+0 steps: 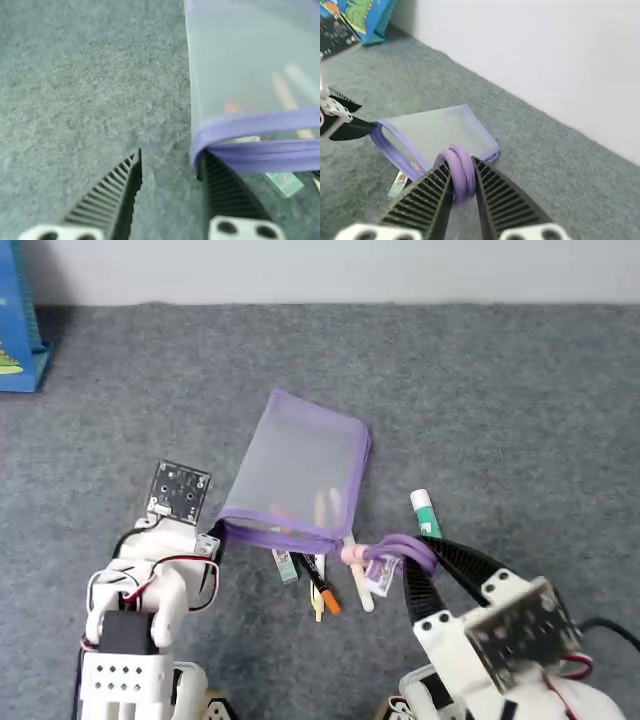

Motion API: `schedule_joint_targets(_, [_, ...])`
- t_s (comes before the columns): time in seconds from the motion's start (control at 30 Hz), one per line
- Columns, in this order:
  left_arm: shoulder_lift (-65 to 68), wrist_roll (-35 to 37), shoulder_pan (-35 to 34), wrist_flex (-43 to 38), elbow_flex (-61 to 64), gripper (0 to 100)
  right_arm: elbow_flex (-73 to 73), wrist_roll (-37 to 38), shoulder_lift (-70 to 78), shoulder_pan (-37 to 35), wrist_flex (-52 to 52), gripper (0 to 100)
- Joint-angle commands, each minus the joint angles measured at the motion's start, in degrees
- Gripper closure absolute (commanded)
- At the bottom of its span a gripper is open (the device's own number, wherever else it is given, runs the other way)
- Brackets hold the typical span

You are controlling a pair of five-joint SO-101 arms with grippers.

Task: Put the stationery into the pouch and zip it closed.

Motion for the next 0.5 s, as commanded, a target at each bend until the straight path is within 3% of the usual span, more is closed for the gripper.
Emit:
schedule_joint_targets(0.0, [-1.2, 0.7, 0.5, -3.9, 0.7, 81, -6.5, -0.5, 1.1, -0.6, 1.5, 98.8])
schedule_joint_targets(0.13, [-1.2, 0.7, 1.0, -5.6, 2.1, 81, -8.2, -0.5, 1.2, -0.6, 1.7, 98.8])
schedule_joint_targets(0.33, [-1.5, 1.0, 9.2, -5.5, 3.9, 81, -7.5, -0.6, 1.2, -0.6, 1.6, 98.8])
schedule_joint_targets(0.47, [-1.5, 4.3, 11.0, -8.6, 4.1, 81, -7.6, -0.6, 1.1, -0.6, 1.6, 98.8])
